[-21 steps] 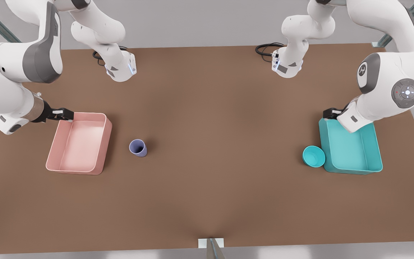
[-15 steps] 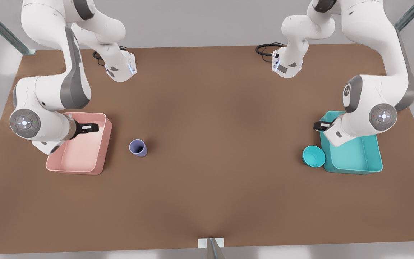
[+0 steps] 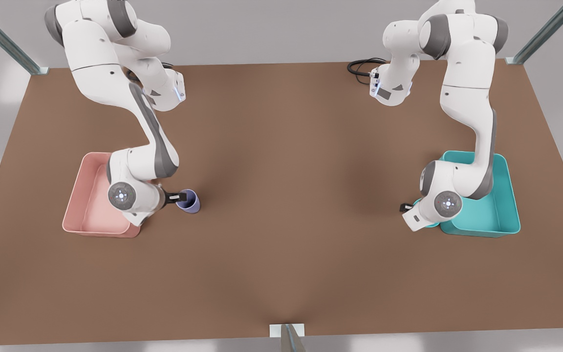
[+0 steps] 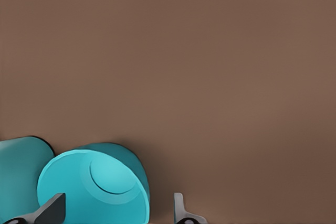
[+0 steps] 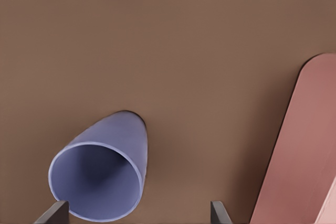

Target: Put the bowls and cups in different boxes

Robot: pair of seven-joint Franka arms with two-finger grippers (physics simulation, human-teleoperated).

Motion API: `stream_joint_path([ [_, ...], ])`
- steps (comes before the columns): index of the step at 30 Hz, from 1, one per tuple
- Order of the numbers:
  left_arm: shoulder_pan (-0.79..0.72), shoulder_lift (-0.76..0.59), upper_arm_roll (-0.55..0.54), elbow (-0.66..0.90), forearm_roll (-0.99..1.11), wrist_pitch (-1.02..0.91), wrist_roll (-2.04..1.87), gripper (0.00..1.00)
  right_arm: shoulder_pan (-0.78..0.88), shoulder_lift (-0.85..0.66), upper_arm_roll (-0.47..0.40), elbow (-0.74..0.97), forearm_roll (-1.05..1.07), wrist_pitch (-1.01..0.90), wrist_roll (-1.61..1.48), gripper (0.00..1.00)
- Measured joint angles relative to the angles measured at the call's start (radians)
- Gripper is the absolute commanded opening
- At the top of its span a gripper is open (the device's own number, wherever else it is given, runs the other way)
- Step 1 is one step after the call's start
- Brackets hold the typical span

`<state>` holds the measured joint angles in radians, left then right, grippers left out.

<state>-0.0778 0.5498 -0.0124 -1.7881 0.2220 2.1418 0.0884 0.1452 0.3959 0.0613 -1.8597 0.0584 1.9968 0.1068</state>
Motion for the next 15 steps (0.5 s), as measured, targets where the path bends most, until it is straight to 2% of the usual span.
stream_joint_path([
  [9, 0.000, 0.040, 0.003, -0.022, 0.012, 0.001, -0.015, 1.00, 0.000, -0.004, 0.000, -0.110, 0.010, 0.108, 0.047, 1.00],
  [13, 0.000, 0.062, 0.003, -0.020, 0.023, 0.039, -0.024, 0.53, 0.006, 0.046, 0.000, -0.109, 0.010, 0.128, 0.057, 1.00],
  [14, 0.000, 0.062, 0.003, -0.020, 0.035, 0.046, -0.028, 0.46, 0.006, 0.058, 0.000, -0.107, 0.010, 0.131, 0.059, 1.00],
  [15, 0.000, 0.060, 0.003, -0.019, 0.045, 0.051, -0.033, 0.41, 0.006, 0.064, 0.000, -0.107, 0.010, 0.135, 0.061, 0.90],
])
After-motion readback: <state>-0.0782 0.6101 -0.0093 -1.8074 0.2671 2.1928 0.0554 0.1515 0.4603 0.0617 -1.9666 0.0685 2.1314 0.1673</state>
